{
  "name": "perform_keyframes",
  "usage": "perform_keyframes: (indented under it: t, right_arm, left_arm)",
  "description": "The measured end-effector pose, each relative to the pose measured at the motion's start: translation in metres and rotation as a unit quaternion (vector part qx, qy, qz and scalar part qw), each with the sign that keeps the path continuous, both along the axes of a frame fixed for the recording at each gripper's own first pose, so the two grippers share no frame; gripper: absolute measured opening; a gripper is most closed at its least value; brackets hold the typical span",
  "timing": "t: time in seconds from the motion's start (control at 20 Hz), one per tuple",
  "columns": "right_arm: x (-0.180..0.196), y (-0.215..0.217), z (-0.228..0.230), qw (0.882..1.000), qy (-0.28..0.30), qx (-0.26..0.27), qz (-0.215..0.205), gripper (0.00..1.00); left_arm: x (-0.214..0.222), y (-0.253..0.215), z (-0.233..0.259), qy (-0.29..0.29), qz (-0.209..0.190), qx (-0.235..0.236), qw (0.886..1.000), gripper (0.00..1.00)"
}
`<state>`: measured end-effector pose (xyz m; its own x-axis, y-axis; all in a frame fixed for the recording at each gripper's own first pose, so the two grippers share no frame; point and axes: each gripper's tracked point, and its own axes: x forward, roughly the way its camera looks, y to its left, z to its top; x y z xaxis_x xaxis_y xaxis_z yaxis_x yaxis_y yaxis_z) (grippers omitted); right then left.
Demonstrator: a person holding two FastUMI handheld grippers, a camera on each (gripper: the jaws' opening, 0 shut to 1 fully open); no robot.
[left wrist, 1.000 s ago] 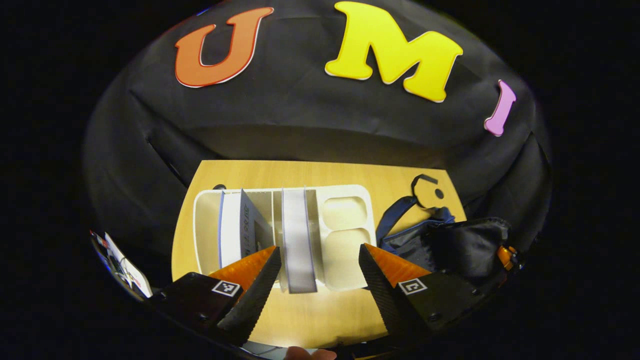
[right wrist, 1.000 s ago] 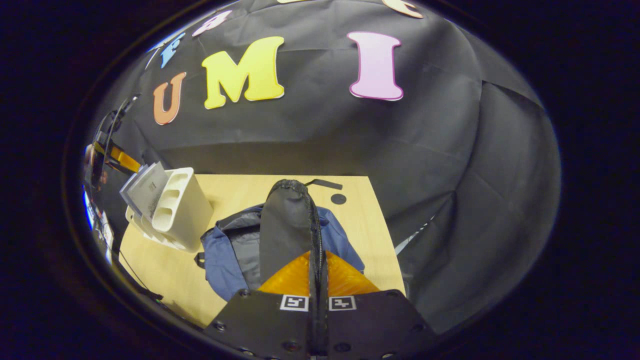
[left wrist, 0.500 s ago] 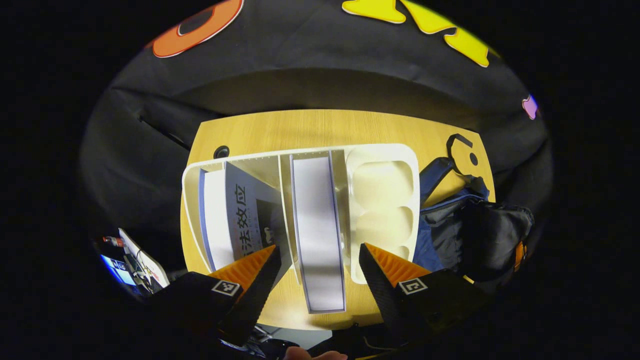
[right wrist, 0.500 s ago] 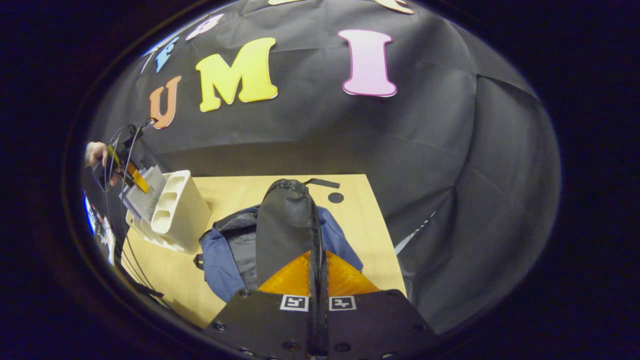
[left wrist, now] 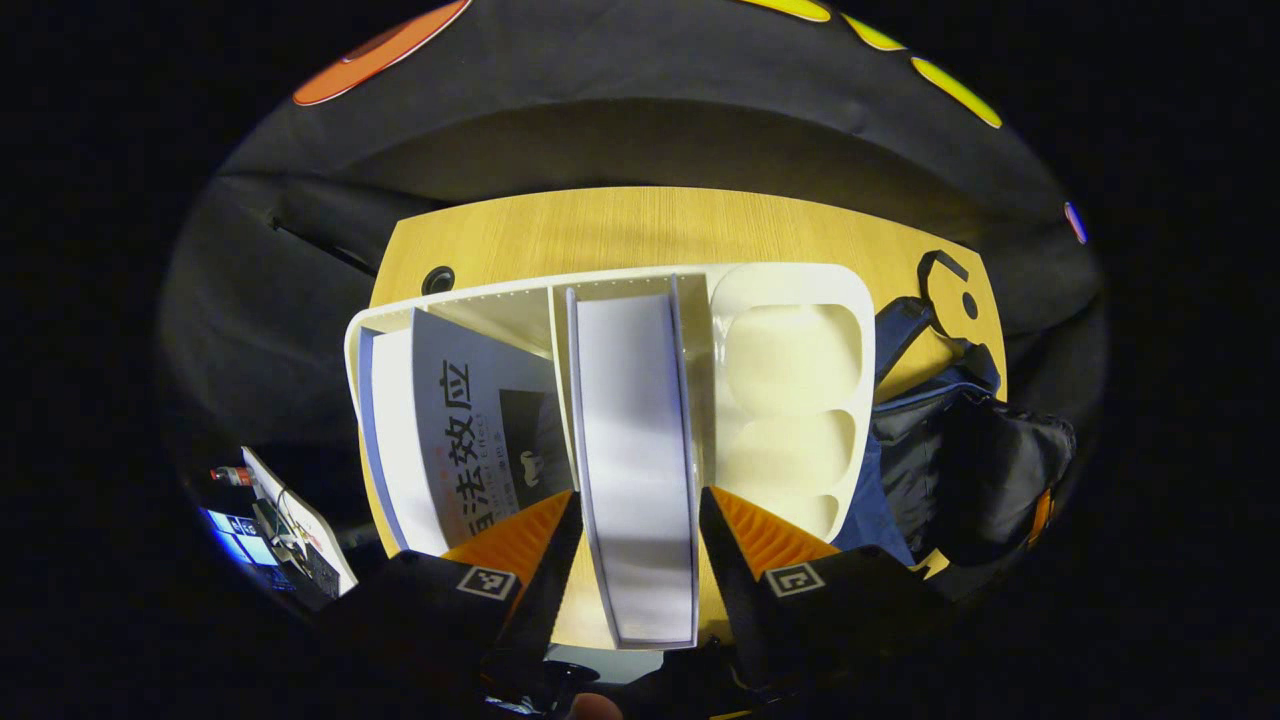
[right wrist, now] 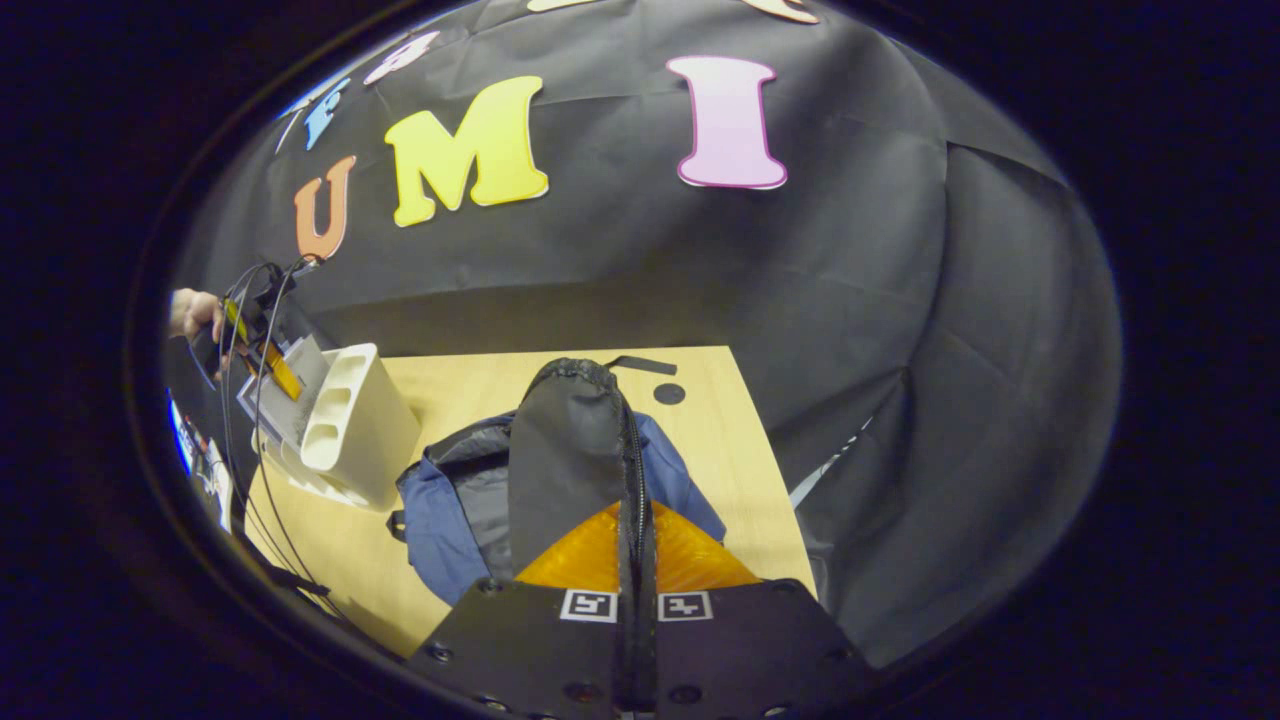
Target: Open the schoolbag, grab two books from the bookshelf and put them into the schoolbag.
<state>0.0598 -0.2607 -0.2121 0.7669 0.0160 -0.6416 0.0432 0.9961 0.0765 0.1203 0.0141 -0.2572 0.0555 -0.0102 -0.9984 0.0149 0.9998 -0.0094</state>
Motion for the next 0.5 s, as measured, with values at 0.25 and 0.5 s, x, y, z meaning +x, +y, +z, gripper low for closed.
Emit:
perform_keyframes:
  t: [0.25,0.5]
  right_arm:
    - [-0.001,0.003,-0.001,1.000,-0.002,0.002,0.000,0.00]
    - [-0.003,0.009,0.002,1.000,-0.005,-0.002,0.005,0.00]
  left_arm:
    - [-0.010,0.003,0.004,0.021,0.020,0.005,1.000,0.47]
    - [-0.024,0.014,0.039,0.000,0.013,0.014,1.000,0.43]
